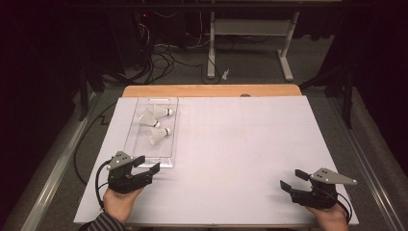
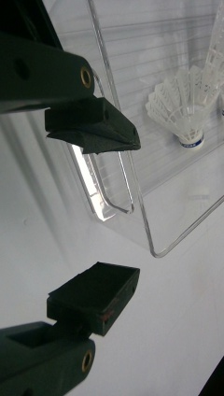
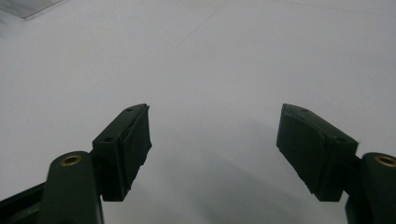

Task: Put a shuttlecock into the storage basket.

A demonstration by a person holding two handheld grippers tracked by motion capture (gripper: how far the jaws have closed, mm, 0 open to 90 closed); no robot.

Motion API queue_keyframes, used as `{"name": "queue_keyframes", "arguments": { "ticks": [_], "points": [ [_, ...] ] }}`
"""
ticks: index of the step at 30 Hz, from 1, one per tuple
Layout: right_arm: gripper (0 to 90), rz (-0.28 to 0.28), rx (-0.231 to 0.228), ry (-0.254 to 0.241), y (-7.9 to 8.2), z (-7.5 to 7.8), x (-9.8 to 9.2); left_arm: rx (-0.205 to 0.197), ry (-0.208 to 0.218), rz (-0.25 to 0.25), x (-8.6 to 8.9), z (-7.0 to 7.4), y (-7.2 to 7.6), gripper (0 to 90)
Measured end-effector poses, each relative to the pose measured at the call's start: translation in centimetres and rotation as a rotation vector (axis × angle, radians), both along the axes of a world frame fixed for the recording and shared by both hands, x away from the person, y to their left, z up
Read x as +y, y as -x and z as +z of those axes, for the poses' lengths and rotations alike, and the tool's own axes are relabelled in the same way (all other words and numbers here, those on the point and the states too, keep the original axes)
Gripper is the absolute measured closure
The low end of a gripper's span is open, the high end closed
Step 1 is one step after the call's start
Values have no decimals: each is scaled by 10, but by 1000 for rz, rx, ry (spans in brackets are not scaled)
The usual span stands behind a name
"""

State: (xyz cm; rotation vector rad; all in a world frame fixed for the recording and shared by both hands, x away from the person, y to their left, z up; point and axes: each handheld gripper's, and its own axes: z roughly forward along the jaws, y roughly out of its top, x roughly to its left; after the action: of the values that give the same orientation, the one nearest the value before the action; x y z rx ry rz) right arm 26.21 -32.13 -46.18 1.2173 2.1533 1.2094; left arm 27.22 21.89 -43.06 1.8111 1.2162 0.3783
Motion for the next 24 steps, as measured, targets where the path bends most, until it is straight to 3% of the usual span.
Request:
{"name": "queue_keyframes", "arguments": {
  "ticks": [24],
  "points": [
    [265,1,-3,-2,0,0,0,2,3,9,1,-9,2,327]
  ]
}}
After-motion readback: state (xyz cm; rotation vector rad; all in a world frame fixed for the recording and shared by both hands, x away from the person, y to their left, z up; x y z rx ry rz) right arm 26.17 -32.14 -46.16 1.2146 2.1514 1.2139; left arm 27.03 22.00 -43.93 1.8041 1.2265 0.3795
